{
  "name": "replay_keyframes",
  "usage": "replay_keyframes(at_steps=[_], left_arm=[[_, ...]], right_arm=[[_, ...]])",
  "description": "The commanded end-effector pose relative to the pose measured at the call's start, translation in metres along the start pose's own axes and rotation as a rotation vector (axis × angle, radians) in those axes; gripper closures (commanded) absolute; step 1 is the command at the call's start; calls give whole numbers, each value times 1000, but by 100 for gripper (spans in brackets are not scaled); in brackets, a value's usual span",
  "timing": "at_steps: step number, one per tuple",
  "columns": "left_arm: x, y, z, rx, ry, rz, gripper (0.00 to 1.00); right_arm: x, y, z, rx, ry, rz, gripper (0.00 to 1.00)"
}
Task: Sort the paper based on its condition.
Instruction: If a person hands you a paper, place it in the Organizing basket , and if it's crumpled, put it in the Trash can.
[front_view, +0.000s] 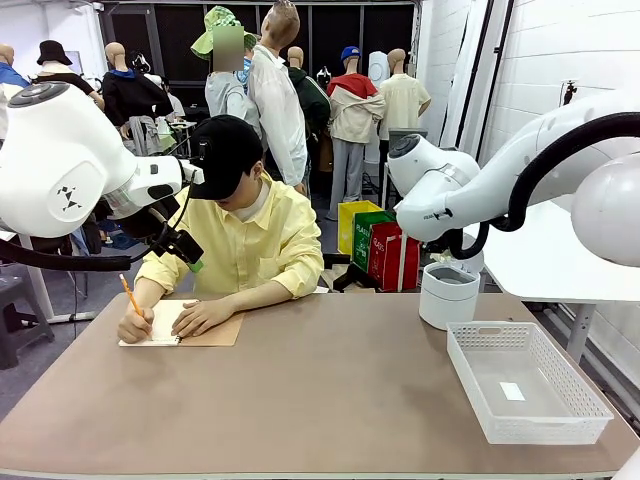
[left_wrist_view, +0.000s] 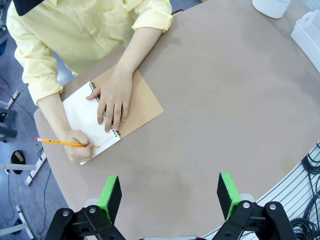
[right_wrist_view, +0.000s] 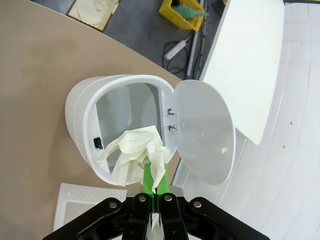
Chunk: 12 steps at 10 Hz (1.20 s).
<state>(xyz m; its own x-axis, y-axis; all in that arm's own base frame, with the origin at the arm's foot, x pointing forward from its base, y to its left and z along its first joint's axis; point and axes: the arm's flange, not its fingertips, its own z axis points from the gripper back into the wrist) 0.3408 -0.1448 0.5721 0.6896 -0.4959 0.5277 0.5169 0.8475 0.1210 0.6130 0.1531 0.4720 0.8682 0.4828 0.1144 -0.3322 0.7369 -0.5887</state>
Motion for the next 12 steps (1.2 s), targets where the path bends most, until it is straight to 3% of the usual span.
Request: replay_keyframes(at_steps=[1, 9, 10, 12], left_arm=[[0, 2, -1, 2, -11, -8, 0], [0, 2, -1, 2, -11, -8, 0], [0, 2, -1, 2, -11, -8, 0], [0, 2, -1, 2, -11, -8, 0]], right_arm=[[5, -1, -10, -20, 26, -27, 99], [18, 6, -39, -21, 84, -34, 97], [19, 5, -40, -24, 90, -43, 83], [19, 2, -43, -47, 102, -58, 43]])
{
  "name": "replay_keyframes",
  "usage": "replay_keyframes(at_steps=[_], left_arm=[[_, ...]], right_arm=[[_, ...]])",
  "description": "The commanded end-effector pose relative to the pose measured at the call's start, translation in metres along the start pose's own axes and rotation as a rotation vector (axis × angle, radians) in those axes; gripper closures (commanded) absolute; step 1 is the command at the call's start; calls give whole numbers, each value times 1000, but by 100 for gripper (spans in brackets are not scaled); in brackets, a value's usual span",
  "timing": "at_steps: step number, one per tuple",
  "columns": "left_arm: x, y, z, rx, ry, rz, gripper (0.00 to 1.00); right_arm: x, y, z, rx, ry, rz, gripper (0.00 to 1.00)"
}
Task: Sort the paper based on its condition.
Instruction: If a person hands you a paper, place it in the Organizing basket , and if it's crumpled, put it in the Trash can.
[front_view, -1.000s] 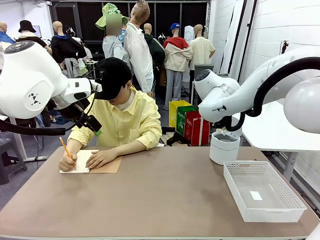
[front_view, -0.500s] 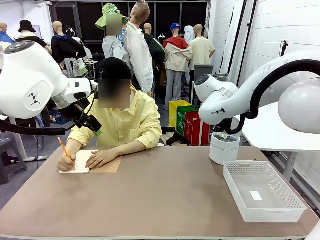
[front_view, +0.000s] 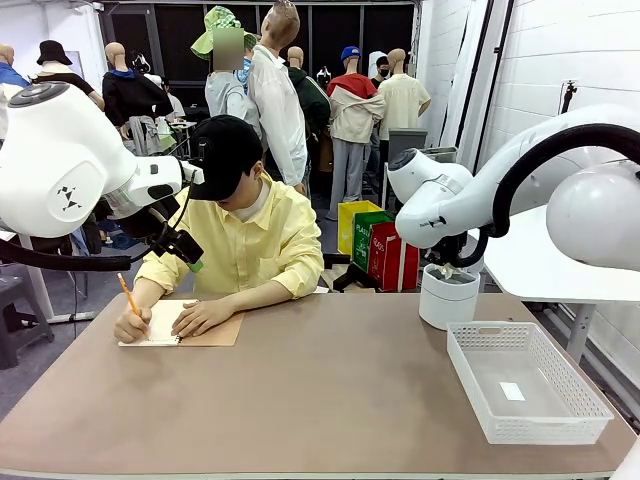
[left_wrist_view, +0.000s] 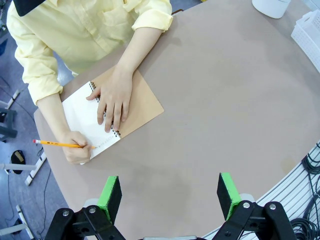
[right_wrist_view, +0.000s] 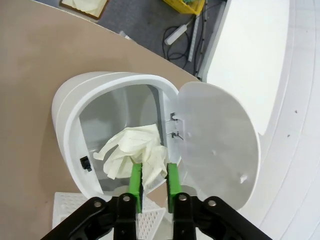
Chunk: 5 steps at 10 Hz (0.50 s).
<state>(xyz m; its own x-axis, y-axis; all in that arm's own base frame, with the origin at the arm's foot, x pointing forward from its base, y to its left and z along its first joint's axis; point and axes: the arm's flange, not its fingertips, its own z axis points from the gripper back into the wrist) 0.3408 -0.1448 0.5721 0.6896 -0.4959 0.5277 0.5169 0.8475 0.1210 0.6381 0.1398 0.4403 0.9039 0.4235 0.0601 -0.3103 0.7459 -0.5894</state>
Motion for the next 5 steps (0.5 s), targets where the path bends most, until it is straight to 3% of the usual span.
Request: replay_keyframes(at_steps=[1, 2, 5], left_arm=[[0, 2, -1, 2, -11, -8, 0], [0, 2, -1, 2, -11, -8, 0], [0, 2, -1, 2, -11, -8, 0]], right_arm=[[8, 5, 0, -37, 18, -38, 23], [8, 4, 1, -37, 21, -37, 3], [8, 6, 17, -7, 12, -27, 0]])
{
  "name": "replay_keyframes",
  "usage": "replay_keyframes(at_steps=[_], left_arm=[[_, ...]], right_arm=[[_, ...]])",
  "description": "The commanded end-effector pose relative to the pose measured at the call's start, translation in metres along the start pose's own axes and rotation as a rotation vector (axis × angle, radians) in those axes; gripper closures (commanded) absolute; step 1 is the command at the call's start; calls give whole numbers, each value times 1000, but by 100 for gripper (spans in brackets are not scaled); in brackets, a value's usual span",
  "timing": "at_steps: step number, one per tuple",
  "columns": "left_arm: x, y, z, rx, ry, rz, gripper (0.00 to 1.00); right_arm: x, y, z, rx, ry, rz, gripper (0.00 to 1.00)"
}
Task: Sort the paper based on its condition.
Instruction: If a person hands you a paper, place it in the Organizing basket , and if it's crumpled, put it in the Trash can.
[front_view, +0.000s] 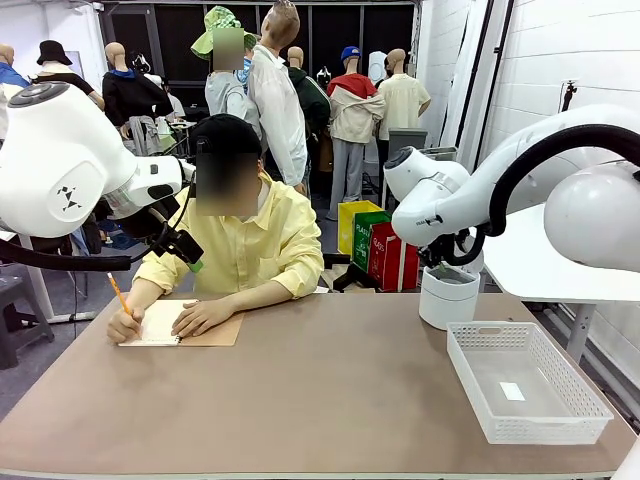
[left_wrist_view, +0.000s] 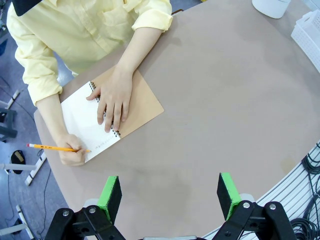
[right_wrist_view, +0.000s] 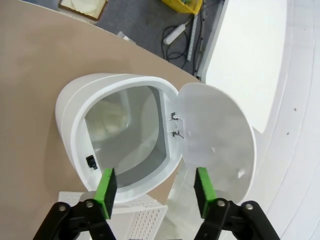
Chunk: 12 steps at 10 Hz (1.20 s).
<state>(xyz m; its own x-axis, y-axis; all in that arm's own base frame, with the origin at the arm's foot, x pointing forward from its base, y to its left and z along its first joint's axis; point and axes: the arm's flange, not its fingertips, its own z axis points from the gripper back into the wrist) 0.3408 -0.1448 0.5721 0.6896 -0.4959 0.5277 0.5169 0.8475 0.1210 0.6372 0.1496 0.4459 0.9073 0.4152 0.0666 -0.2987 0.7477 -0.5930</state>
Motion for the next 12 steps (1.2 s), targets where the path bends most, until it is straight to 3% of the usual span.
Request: replay_keyframes(at_steps=[1, 12], left_arm=[[0, 2, -1, 2, -11, -8, 0], [0, 2, -1, 2, -11, -8, 0]], right_arm=[[4, 0, 12, 3, 10, -15, 0], [4, 1, 15, -2, -11, -3, 0]])
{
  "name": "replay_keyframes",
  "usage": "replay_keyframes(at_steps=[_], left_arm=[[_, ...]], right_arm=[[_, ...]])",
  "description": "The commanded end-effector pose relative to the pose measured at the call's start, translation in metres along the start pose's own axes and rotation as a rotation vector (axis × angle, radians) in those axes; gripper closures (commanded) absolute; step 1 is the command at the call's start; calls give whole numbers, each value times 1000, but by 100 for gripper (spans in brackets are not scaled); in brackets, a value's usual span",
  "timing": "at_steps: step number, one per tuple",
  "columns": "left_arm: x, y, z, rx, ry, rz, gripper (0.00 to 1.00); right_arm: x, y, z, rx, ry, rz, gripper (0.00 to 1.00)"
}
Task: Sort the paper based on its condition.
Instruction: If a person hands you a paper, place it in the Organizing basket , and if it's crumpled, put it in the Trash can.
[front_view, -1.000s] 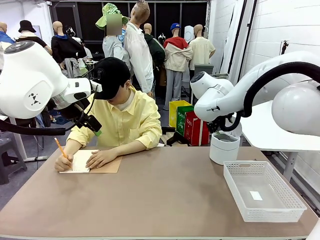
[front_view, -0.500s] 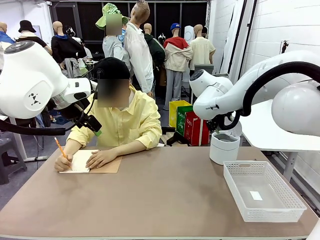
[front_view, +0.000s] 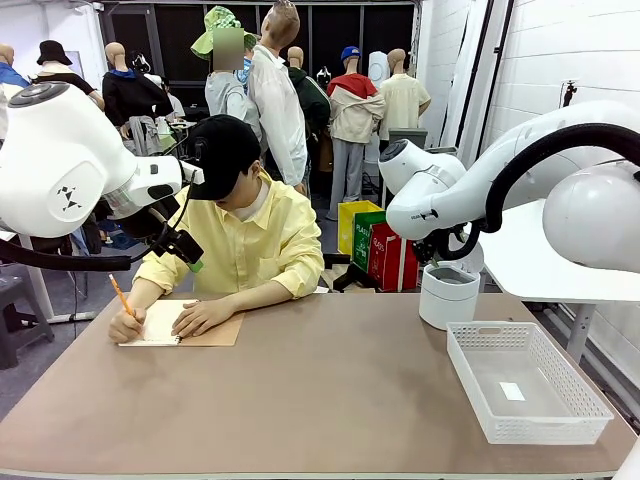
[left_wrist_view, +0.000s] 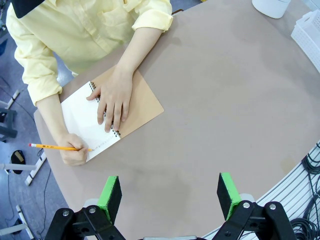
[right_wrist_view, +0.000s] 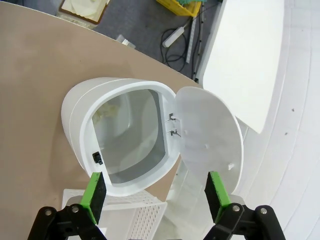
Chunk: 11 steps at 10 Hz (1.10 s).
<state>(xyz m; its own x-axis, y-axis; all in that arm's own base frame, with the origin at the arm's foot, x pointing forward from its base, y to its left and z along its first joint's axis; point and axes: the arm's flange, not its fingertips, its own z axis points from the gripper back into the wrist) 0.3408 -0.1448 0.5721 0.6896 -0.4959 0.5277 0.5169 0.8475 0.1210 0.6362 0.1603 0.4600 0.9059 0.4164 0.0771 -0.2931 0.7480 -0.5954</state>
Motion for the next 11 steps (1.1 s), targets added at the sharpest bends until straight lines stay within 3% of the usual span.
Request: replay_keyframes(at_steps=[1, 7, 11], left_arm=[[0, 2, -1, 2, -11, -8, 0], [0, 2, -1, 2, -11, -8, 0], [0, 2, -1, 2, -11, -8, 0]], right_arm=[[-1, 1, -2, 2, -1, 2, 0], [0, 0, 0, 0, 0, 0, 0], [-22, 16, 64, 267, -187, 101, 0]])
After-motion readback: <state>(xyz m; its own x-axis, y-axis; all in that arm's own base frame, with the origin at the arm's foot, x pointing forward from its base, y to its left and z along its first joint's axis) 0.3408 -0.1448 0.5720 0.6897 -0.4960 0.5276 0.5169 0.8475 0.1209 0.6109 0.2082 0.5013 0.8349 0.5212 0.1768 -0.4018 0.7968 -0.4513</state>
